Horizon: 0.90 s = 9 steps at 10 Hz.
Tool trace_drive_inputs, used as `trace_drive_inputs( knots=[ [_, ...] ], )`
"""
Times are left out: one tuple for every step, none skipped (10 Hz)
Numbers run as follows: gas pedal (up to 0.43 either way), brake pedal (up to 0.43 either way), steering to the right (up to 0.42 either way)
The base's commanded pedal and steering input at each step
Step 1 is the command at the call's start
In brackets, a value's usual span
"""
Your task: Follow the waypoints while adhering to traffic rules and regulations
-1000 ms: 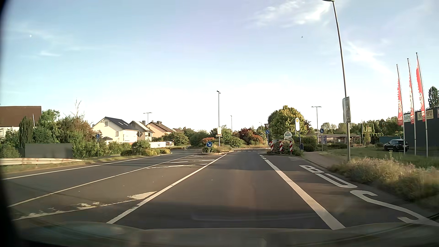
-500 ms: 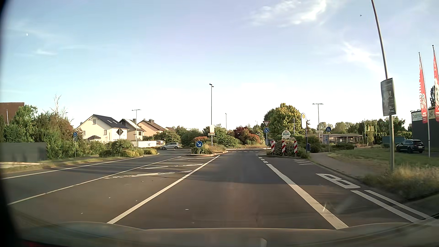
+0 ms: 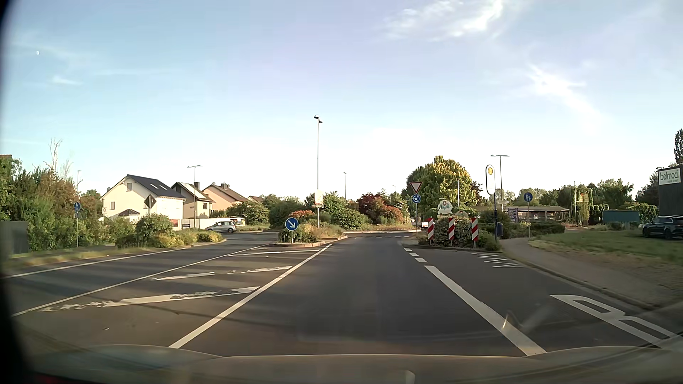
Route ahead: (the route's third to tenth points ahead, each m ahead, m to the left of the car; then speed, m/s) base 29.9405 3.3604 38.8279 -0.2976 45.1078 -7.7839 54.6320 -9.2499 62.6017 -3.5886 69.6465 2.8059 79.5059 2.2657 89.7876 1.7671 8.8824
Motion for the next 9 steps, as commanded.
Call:
trace_drive_inputs(
  knots=[
    [0.000, 0.085, 0.011],
    [0.000, 0.091, 0.009],
    [0.000, 0.110, 0.008],
    [0.000, 0.116, 0.009],
    [0.000, 0.128, 0.008],
    [0.000, 0.140, 0.008],
    [0.000, 0.152, 0.005],
    [0.000, 0.165, 0.003],
    [0.000, 0.177, 0.001]
  ],
)
